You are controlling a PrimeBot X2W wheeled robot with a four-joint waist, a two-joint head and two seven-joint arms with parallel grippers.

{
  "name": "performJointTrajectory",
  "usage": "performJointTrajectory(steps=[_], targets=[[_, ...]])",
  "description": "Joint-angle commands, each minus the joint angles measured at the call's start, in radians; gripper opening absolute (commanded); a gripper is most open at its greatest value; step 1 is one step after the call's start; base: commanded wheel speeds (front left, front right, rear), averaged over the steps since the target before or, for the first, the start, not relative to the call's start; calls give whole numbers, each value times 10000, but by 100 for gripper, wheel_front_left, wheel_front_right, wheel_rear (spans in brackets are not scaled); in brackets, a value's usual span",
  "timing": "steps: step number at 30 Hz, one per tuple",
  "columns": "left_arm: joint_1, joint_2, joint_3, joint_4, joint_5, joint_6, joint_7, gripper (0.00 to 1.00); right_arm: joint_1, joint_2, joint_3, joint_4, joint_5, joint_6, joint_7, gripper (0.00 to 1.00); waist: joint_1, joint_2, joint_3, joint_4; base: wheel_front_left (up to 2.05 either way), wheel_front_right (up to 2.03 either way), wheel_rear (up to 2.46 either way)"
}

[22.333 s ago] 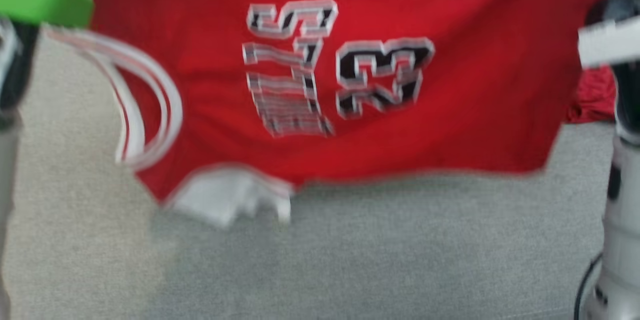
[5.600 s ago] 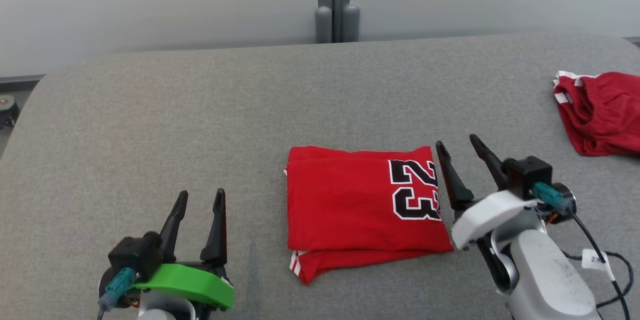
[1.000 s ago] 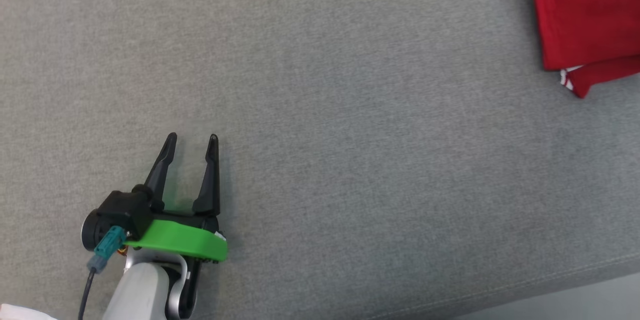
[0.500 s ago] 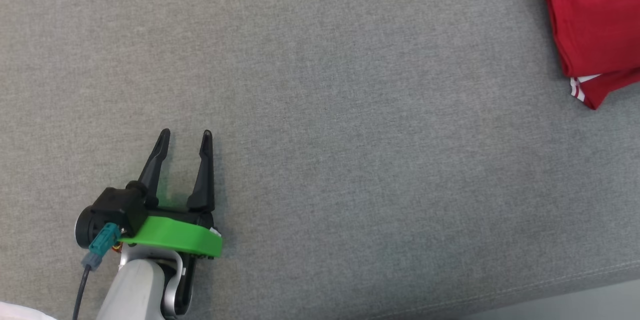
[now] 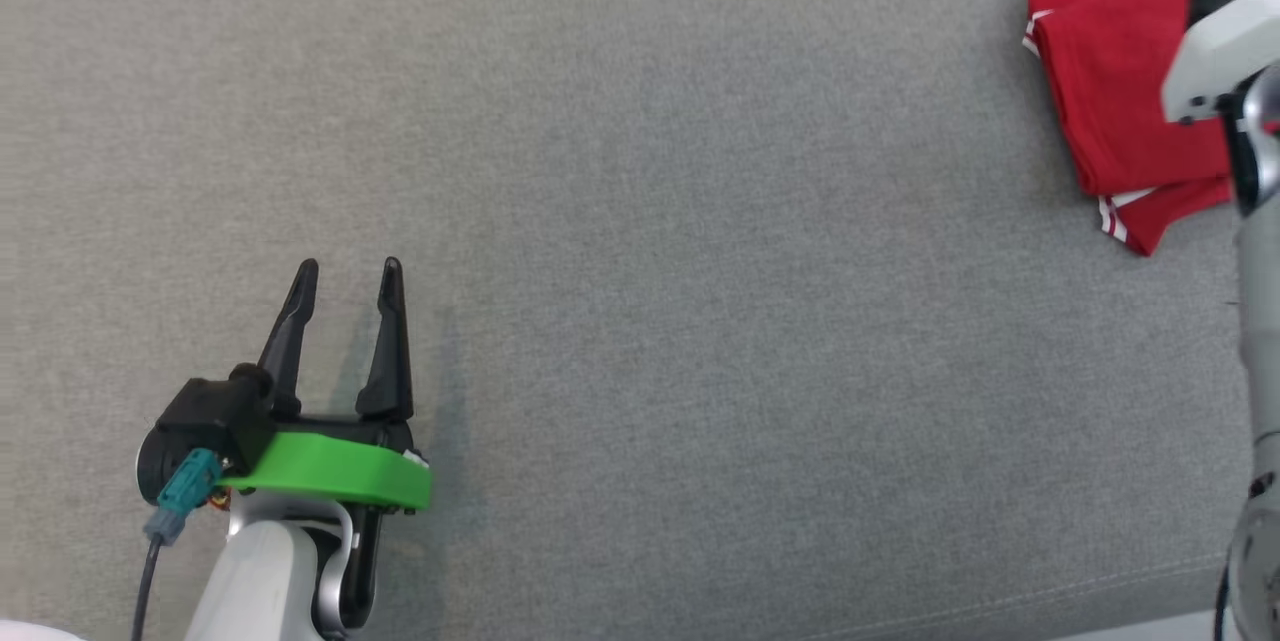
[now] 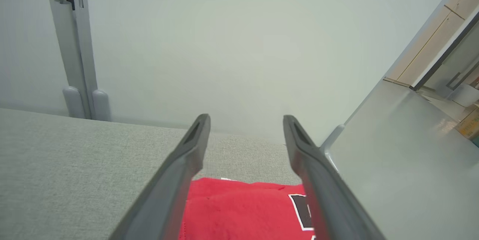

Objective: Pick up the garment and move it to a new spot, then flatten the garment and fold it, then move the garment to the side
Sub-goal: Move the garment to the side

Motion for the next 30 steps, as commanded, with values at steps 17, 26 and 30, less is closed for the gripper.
performJointTrajectory(steps=[17, 26, 30], targets=[[1532, -494, 1058, 138, 25, 2, -27, 100, 3628, 1693, 560, -1321, 842, -16, -1158, 100, 0, 0, -2305, 906, 0, 0, 0], [2452, -621, 1184, 246, 126, -48, -27, 100, 6626, 1756, 1670, -3092, 2758, -16, -1166, 100, 0, 0, -2769, 1004, 0, 0, 0], [2851, -653, 1138, 205, 120, -39, -27, 100, 7629, 1758, 2056, -3519, 3445, -16, -1167, 100, 0, 0, -2942, 1004, 0, 0, 0]])
